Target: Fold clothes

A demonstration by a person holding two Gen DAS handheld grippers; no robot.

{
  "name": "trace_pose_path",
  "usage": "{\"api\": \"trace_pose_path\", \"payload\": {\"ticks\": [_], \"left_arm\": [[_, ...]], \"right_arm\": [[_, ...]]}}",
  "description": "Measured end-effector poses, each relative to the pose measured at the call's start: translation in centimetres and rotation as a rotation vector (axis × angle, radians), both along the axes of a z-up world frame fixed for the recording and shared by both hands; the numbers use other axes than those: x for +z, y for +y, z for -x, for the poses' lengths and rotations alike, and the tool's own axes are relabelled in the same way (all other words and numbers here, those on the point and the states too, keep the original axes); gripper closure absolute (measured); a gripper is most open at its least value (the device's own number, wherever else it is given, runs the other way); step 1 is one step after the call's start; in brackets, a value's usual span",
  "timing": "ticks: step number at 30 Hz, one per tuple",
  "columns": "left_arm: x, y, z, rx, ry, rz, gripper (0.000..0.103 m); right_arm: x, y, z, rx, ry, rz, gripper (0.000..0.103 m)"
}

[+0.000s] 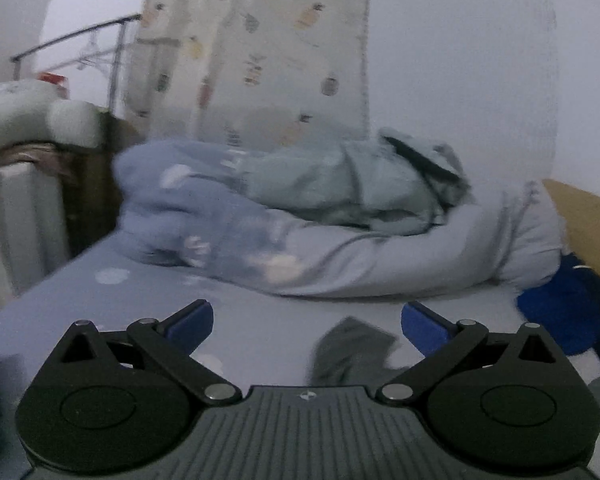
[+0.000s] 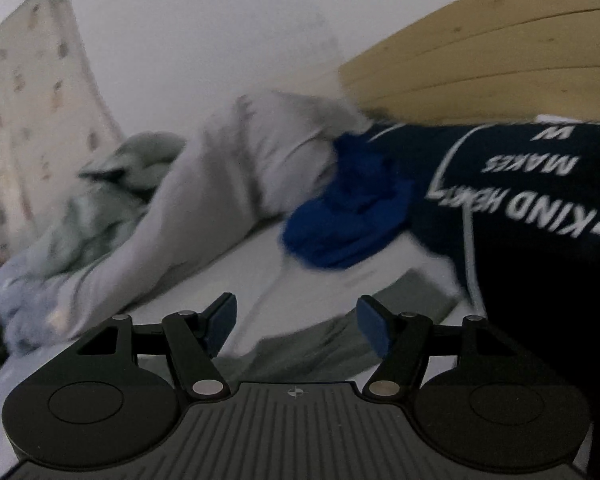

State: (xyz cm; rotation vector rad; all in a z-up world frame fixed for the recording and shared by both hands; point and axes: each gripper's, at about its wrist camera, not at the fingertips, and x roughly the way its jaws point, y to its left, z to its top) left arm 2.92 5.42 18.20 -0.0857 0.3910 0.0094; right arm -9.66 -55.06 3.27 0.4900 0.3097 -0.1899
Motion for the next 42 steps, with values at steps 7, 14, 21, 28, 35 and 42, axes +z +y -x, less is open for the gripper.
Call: {"api": "trace_pose_path", "payload": {"ticks": [7, 14, 21, 28, 35, 42], "left_arm": [[2.6, 5.6, 10.2, 0.124, -0.019, -0.024, 0.000], [-0.9, 6.6, 14.0, 0.075, 0.102, -0.004, 0.000], [-14.4, 2.8, 13.2, -0.062, 0.432, 0.221, 0.002], [-23.0, -0.8, 12.9, -0.197, 0.611, 0.345, 0.004], [-26.3, -1.6, 9.9, -0.179, 0.725, 0.407, 0.080], [-23.8, 1.5, 9.6, -0.142, 0.668, 0.455, 0.094]], "right_arm": [[1.5, 12.0, 6.8, 0.362, 0.174, 0.120, 0.033], [-1.9, 25.5, 12.7, 0.727, 0.367, 0.419, 0.034], [-4.5, 29.6, 12.7, 0.785, 0.406, 0.547, 0.045], [-6.1, 30.8, 12.0, 0.799, 0.441, 0.636, 0.052], [-7.6, 32.0, 11.5, 0.828, 0.475, 0.722, 0.052], [-8.5, 32.2, 11.5, 0.850, 0.510, 0.735, 0.054]]}}
